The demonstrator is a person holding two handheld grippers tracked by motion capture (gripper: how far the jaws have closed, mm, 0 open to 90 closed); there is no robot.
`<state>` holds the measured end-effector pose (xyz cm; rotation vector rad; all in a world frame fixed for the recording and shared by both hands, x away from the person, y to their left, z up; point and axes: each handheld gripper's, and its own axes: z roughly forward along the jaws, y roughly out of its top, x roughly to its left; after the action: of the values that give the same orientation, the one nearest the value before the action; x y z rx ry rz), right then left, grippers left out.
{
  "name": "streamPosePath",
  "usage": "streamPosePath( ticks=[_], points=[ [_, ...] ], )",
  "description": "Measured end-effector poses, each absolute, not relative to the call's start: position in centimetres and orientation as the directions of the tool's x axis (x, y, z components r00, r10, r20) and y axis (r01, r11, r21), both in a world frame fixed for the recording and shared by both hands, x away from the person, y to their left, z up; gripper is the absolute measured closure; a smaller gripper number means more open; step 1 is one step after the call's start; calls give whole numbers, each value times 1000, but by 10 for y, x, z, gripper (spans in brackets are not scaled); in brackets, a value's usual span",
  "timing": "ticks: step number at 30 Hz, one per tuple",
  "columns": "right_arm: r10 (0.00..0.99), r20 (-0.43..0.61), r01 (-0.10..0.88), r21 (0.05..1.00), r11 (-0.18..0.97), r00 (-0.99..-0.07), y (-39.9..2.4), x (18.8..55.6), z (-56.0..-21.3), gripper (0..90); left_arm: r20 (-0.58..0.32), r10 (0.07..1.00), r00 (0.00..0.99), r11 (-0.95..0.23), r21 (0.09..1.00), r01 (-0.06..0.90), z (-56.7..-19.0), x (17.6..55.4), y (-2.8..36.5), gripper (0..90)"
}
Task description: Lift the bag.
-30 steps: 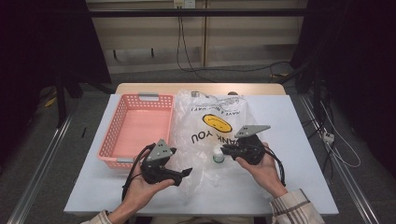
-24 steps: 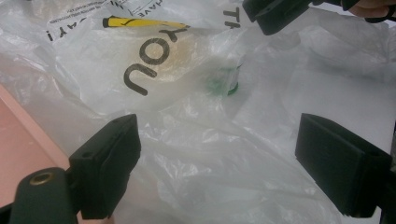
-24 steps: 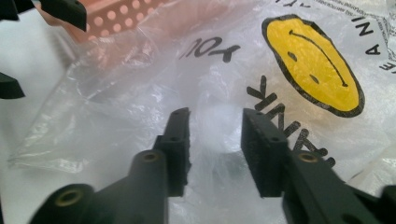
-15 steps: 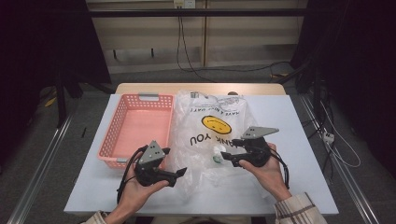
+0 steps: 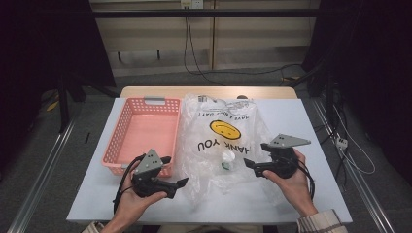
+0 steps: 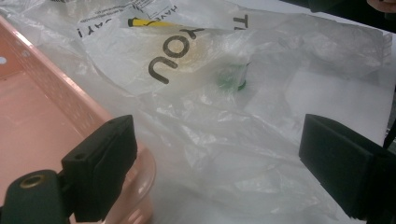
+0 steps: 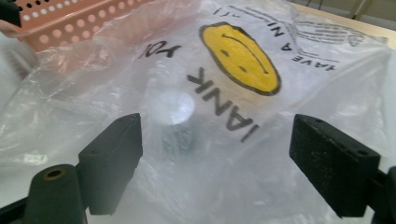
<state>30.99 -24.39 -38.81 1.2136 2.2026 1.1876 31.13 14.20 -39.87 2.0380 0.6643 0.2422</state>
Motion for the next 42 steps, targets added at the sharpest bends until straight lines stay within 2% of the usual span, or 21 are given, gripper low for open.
streamPosePath(
  ticks=[4,7,11,17,21,27,31,33,38,39,40,42],
  points=[
    [847,75,526,812,254,-526,-255,303,-388,170,-105,538,836,-408,835,368,-399,304,142,111],
    [856,71,527,813,248,-513,-259,294,-387,170,-66,520,852,-440,834,332,-397,294,141,110],
    [851,33,512,811,284,-524,-263,276,-386,173,-33,489,872,-476,827,299,-399,278,135,108],
    [851,38,522,804,285,-523,-276,257,-392,200,-21,438,899,-546,788,285,-411,269,121,116],
    [836,47,531,792,302,-546,-285,239,-399,254,-23,423,906,-576,765,288,-421,268,113,123],
    [825,52,567,751,340,-563,-285,228,-414,235,-13,373,928,-621,740,260,-430,270,107,88],
    [811,45,594,704,388,-584,-278,224,-426,241,-8,372,928,-627,735,258,-439,271,107,150],
    [804,35,598,688,411,-593,-276,225,-430,304,2,376,927,-637,727,256,-439,273,108,157],
    [803,77,613,689,386,-591,-279,228,-434,789,44,340,939,-660,723,205,-438,272,103,186],
    [802,90,617,690,378,-591,-281,229,-435,851,62,335,940,-663,724,189,-437,272,100,186],
    [802,99,618,695,368,-589,-282,231,-436,887,74,331,941,-666,724,178,-436,272,98,188],
    [801,110,618,700,358,-588,-283,233,-435,895,83,319,944,-668,726,162,-433,273,94,200]
  ],
)
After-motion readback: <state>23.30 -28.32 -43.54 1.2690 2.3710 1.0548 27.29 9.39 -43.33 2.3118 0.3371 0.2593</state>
